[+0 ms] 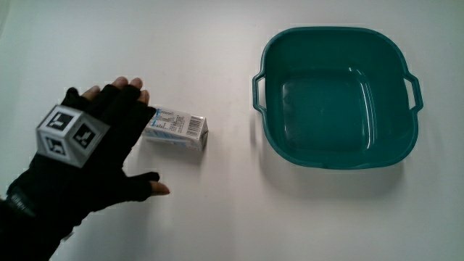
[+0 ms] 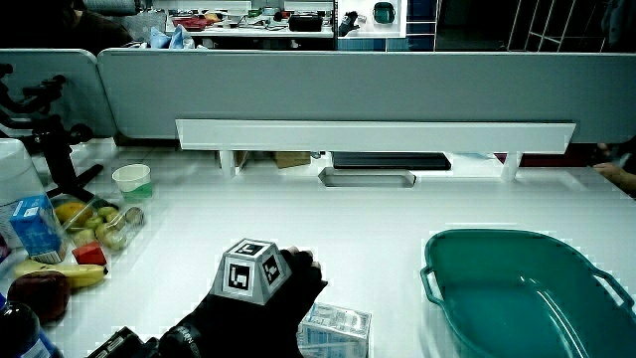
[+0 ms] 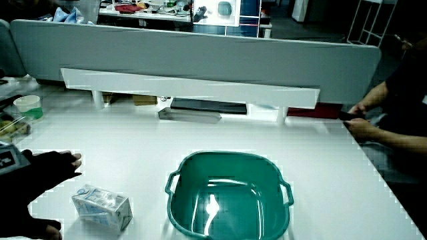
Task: Pick milk from desk
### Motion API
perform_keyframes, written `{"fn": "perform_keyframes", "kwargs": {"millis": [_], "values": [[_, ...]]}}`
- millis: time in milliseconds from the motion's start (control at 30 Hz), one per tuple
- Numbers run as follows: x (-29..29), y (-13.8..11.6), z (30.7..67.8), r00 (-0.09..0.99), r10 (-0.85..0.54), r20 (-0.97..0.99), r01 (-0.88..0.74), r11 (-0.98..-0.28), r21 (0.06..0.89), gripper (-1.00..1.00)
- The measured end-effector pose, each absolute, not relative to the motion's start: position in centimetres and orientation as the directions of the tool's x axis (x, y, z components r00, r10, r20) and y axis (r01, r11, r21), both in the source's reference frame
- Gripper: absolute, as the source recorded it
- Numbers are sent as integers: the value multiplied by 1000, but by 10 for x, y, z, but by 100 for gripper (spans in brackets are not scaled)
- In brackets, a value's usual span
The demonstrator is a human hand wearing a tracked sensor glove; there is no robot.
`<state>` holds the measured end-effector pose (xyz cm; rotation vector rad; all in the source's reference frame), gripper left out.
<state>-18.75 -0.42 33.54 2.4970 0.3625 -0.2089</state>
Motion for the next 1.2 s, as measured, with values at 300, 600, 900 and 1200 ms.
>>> {"fn": "perform_keyframes", "kwargs": {"millis": [300, 600, 900, 1200], "values": [[-175, -26, 363, 952, 156, -265, 291, -730, 618, 0], [-157, -49, 382, 947, 216, -236, 318, -711, 626, 0], [-150, -60, 417, 943, 191, -271, 328, -656, 679, 0], [-148, -61, 418, 944, 194, -266, 327, -658, 678, 0]]}}
